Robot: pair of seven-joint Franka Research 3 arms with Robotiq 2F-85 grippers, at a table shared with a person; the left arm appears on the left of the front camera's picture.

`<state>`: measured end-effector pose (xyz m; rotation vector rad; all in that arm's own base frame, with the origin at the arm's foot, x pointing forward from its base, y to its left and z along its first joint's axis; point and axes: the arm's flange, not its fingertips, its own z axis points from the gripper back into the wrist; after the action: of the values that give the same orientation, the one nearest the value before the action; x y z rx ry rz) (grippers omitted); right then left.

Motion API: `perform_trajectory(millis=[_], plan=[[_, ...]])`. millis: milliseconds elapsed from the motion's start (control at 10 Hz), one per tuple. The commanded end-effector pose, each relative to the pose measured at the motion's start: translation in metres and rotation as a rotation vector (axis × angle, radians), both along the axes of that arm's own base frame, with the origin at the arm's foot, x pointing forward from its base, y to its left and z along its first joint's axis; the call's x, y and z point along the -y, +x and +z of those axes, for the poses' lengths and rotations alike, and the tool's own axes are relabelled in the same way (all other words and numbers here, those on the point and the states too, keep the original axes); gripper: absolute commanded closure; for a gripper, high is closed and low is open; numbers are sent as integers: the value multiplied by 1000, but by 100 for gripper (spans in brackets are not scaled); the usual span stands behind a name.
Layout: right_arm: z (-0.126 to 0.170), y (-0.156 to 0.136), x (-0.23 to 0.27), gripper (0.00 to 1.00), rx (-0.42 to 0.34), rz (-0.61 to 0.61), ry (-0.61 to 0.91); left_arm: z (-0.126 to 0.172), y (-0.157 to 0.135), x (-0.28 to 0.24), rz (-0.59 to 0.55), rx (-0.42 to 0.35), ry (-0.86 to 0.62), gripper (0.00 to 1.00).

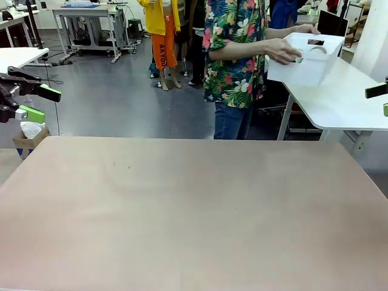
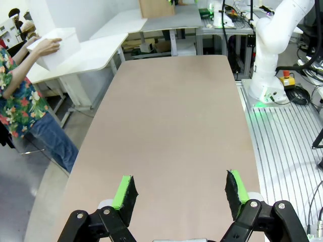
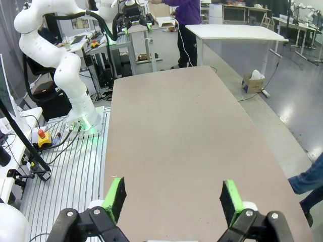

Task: Stack the cups and store them in the basket.
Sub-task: Place the stack of Reusable plastic cups into the Pantry Basket.

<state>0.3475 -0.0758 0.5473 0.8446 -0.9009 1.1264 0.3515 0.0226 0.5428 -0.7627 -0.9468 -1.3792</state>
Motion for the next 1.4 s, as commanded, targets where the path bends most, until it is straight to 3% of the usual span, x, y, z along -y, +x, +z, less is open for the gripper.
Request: perform_trajectory(millis=[0,1300], plan=[[4,-1,-1,0,5,-3,19,4,0,2,2,-6,-21,8],[4,-1,-1,0,5,-3,19,4,0,2,2,-6,-21,8]])
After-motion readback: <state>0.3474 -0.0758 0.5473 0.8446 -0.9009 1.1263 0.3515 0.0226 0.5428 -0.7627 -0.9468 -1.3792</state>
